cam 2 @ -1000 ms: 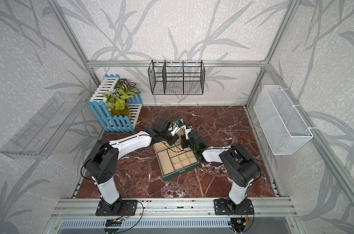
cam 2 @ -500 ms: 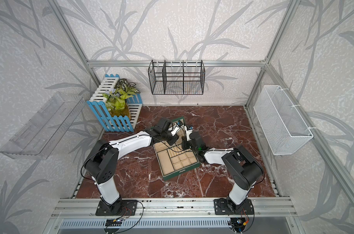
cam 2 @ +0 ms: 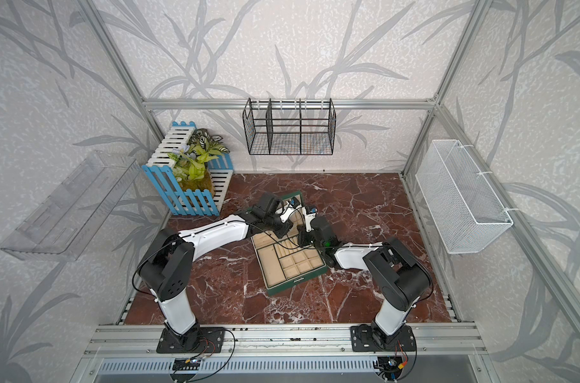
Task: Put jewelry chain into jewelry box
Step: Adjust the necklace at the jewelry box clasp.
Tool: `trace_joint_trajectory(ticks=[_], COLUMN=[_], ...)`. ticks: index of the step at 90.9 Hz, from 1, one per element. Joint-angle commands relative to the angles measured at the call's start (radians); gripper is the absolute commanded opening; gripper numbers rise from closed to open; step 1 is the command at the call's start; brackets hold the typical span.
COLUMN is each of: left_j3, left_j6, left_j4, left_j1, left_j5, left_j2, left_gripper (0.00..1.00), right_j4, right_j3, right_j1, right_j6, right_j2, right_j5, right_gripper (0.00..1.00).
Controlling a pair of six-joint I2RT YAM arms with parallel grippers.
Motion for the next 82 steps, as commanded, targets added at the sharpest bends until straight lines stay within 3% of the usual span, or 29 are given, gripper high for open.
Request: trace_joint_trajectory(ticks=[1,11,24,82], left_j3=[-0.011,-0.01,-0.012,-0.011], left_j6=[-0.005,-0.005,-0.007,-0.008], left_j4=[0.018,0.016,0.018,0.018], left_j1=[0.003,0.004,0.004,0.003], left_j5=[0.015,0.019,0.026,0.032], left_j2=[-0.029,-0.03,-0.034,-0.03], left_gripper=[0.0,0.0,0.0,0.0], right_j4=[-0.017,-0.065,-0.101,-0.025], right_j3=[-0.012,-0.035,-0.071,0.042], right_j1=[0.001,0.001,-0.007,-0.027], right_j6=[-0.01,-0.035,-0.067,-0.193], right_j2=[-0.028,-0.107,-0.191,-0.023], right_j5=[-0.006,0.027,0.086,0.099], right_gripper=[0.14,0.27,0.32,0.25])
